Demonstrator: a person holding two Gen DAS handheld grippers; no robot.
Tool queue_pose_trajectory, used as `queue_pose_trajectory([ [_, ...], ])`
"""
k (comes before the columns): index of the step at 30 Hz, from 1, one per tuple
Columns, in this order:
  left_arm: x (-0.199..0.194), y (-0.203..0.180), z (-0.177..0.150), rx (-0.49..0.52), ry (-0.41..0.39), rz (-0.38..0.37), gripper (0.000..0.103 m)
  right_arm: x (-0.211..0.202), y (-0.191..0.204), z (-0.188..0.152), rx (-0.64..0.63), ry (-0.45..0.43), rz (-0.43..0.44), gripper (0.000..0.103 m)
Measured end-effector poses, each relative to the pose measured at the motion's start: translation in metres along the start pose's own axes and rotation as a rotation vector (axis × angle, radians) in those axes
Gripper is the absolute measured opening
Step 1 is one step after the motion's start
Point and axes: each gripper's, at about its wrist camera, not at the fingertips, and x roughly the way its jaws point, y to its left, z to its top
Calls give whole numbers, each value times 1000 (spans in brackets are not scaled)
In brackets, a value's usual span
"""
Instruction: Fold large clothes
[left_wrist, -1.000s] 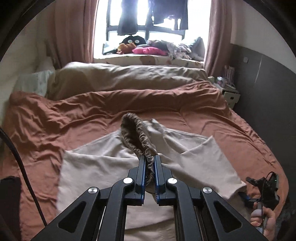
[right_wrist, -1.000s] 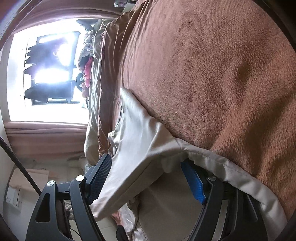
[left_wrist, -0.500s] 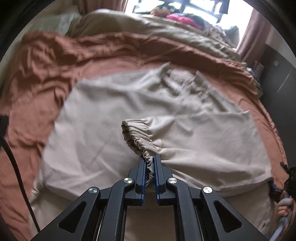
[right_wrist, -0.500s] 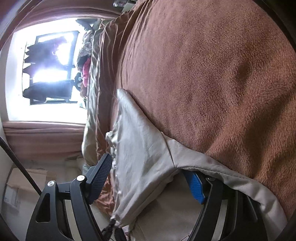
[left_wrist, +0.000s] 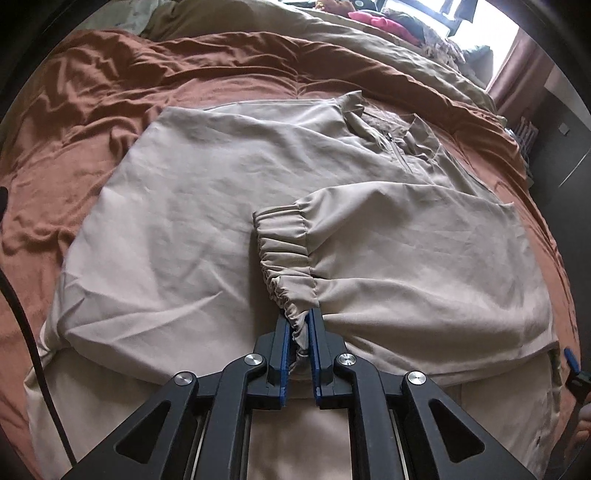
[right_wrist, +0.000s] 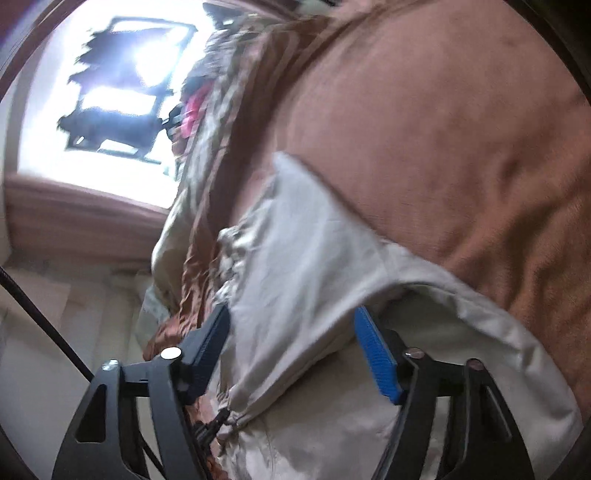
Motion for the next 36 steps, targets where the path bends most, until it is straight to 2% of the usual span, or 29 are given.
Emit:
queue_pose_trajectory([
  [2, 2, 1, 1, -2, 1, -10, 12, 6, 11, 1, -65, -16, 3, 63],
  [5, 5, 3, 3, 6, 2, -15, 14, 26, 7, 3, -104, 4, -29, 57],
  [11, 11, 6, 5, -6, 14, -13, 19, 71, -11, 13, -46, 77, -204, 56],
  [14, 5, 4, 6, -5, 22, -1, 20, 67, 5, 13, -80, 66, -242, 56],
  [17, -10, 3, 5, 2, 19, 3, 23, 51, 29, 7, -141, 29, -222, 56],
  [18, -15, 4, 4, -2, 18, -8, 26, 47, 34, 4, -155, 23, -214, 56],
  [19, -23, 4, 3, -5, 13, -20, 36, 41, 40, 0, -179, 19, -203, 56],
  [20, -29, 5, 2, -6, 8, -29, 51, 37, 42, -6, -201, 19, -202, 56],
  [22, -48, 7, -2, -12, -12, -47, 68, 28, 43, -17, -252, 10, -217, 58],
  [25, -76, 9, -7, -19, -37, -52, 70, 22, 49, -31, -295, -13, -259, 61],
  [27, -101, 12, -13, -18, -62, -49, 72, 9, 58, -38, -321, -13, -246, 62],
  [29, -123, 16, -20, -13, -83, -50, 73, -7, 72, -50, -393, -36, -273, 82],
  [32, -159, 22, -34, -13, -118, -75, 74, -33, 86, -67, -436, -46, -275, 85],
  [33, -168, 23, -38, -17, -130, -76, 76, -41, 90, -72, -441, -51, -278, 85],
  [34, -183, 25, -45, -22, -150, -86, 87, -50, 95, -78, -453, -67, -280, 89],
  [35, -193, 26, -51, -27, -165, -100, 102, -63, 100, -85, -474, -88, -277, 99],
  [36, -205, 28, -58, -33, -185, -120, 102, -73, 104, -91, -495, -103, -272, 103],
])
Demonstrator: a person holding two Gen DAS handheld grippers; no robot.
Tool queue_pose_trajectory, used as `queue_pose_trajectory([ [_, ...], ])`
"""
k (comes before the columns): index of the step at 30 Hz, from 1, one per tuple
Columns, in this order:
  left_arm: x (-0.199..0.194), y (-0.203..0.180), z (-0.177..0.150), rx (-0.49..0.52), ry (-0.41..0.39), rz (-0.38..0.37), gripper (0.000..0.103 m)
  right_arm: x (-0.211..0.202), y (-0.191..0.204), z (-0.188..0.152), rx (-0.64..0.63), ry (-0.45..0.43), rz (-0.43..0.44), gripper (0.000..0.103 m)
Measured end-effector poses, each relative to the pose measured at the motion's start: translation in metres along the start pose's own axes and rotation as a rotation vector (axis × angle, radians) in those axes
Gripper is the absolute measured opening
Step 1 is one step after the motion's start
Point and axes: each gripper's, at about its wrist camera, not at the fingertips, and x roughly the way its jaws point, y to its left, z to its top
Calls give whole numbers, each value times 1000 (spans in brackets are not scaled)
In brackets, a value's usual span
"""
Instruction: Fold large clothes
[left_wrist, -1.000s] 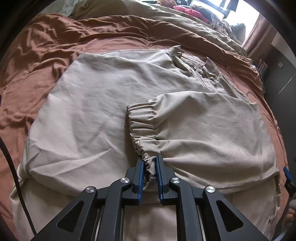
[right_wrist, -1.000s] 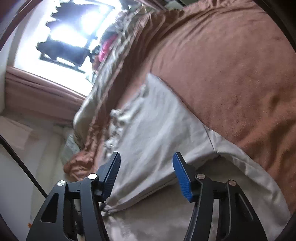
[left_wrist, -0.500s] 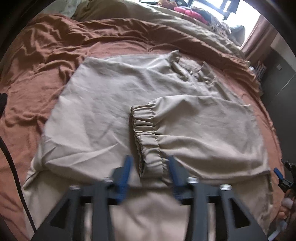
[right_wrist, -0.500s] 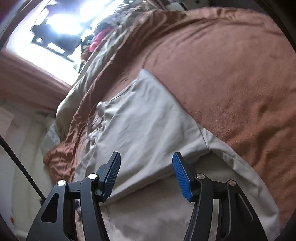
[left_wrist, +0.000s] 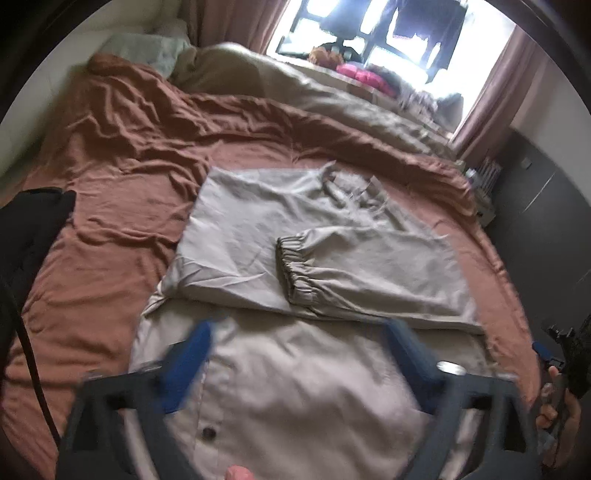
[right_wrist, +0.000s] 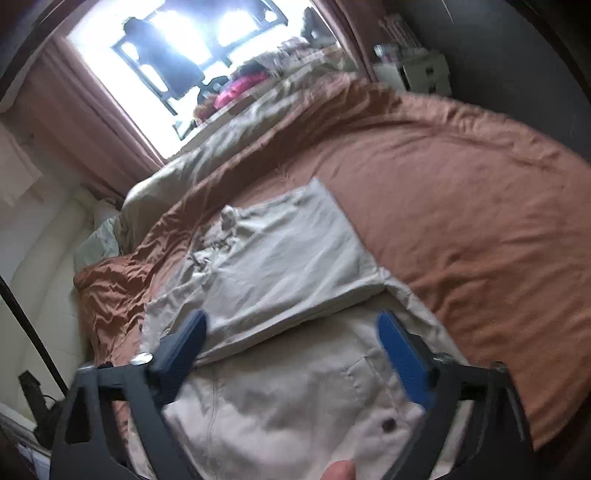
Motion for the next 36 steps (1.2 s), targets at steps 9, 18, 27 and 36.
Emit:
queue_pose_trajectory([
  [9, -104, 13, -49, -16, -121, -28, 103, -95, -4, -42, -105, -68, 31, 103],
  [18, -161, 29, -109, -6, -136, 19, 103, -163, -24, -88, -223, -105, 53, 103],
  [27, -199, 43, -174, 5, -160, 60, 103, -210, -50, -132, -274, -131, 59, 103],
  [36, -214, 59, -217, 14, -172, 41, 102, -215, -71, -160, -322, -127, -5, 103],
])
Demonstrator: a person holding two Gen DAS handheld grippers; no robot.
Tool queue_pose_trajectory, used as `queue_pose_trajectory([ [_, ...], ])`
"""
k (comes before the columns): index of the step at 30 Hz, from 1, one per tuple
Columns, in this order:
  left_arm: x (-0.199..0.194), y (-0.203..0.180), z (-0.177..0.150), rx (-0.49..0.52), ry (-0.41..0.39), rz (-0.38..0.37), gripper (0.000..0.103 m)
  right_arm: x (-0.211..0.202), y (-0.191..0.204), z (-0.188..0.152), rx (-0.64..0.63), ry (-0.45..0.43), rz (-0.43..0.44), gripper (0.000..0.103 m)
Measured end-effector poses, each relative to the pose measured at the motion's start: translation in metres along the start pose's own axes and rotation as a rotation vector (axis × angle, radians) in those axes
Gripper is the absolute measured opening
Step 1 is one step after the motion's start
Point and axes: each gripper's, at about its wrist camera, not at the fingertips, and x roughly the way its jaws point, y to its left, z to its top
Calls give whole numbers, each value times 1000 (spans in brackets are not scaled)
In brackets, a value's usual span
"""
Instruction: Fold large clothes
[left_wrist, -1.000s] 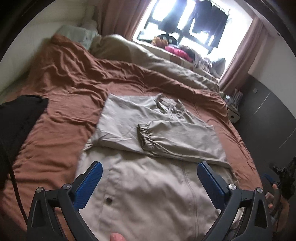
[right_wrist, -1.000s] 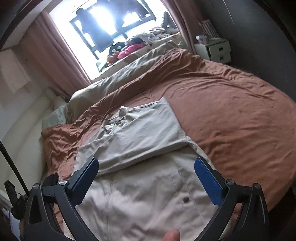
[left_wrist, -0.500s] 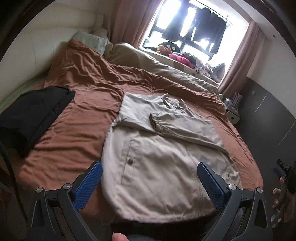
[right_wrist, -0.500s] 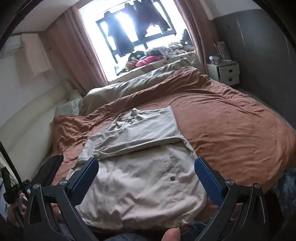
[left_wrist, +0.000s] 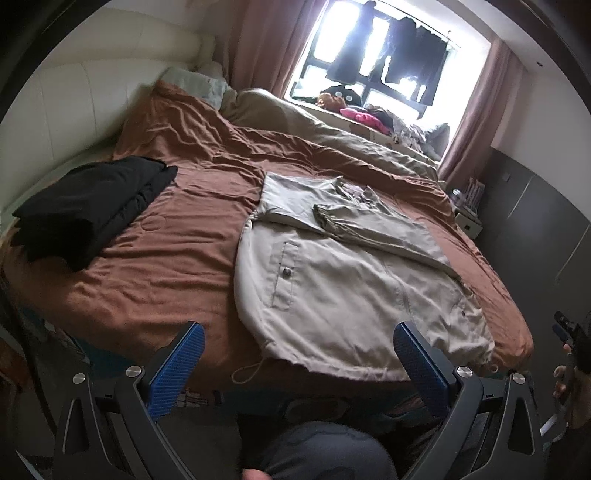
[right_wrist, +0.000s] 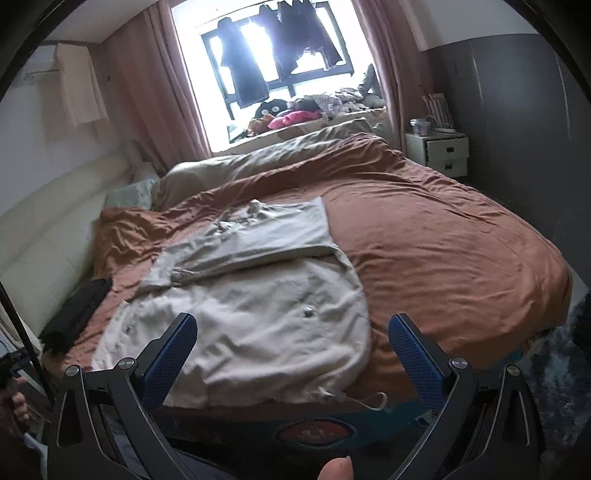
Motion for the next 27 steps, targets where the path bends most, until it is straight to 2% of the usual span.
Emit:
queue_pose_trajectory([
  [3, 1, 7, -13, -14, -2, 2, 102, 3, -8, -10, 6, 21, -24, 103],
  [12, 21, 27, -35, -56, 51, 0, 101, 33, -28, -29, 23, 113, -15, 103],
  [18, 55, 51, -41, -113, 109, -9, 80, 67, -44, -42, 92, 174, 25, 103],
  [23, 90, 69, -46, -139, 142, -1, 62, 101, -52, -49, 126, 201, 49, 95],
  [27, 122, 79, -41, -161, 169, -16, 59, 128, -57, -52, 160, 232, 76, 92],
])
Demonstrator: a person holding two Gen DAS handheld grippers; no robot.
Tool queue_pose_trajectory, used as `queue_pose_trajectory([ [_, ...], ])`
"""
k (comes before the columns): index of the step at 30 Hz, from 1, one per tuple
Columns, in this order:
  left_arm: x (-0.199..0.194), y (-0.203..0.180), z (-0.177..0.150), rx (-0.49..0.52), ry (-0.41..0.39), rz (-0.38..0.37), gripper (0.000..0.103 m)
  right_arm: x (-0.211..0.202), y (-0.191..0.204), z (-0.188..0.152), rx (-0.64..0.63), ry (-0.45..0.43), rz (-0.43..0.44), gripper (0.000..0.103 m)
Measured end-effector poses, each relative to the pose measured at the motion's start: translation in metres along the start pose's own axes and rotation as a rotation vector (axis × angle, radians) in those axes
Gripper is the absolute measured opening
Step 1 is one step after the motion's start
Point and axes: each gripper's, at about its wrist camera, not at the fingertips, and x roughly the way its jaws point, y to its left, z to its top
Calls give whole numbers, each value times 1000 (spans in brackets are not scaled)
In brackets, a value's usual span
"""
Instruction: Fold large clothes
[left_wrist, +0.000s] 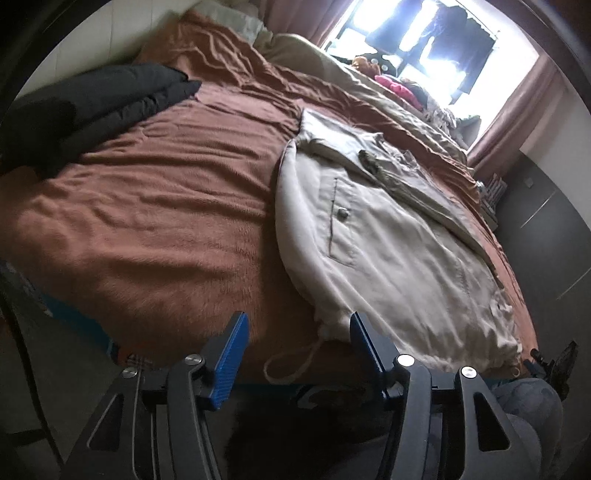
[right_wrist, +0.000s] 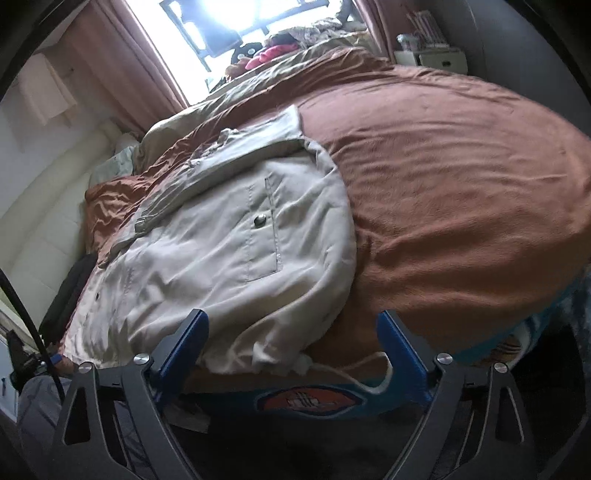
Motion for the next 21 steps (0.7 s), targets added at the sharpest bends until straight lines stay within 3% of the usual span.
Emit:
queue_pose_trajectory([
  [4, 30, 3, 16, -3, 26, -20, 58, 22, -3, 12, 6, 14, -6, 91],
  [9, 63, 3, 36, 9, 67, -32, 48, 39, -18, 25, 71, 15, 28, 90],
  [16, 90, 1, 57, 19, 90, -48, 44, 58, -32, 37, 133, 41, 149, 90],
  [21, 98, 9, 60, -55, 116, -107, 43, 60, -41, 32, 164, 67, 258, 88],
])
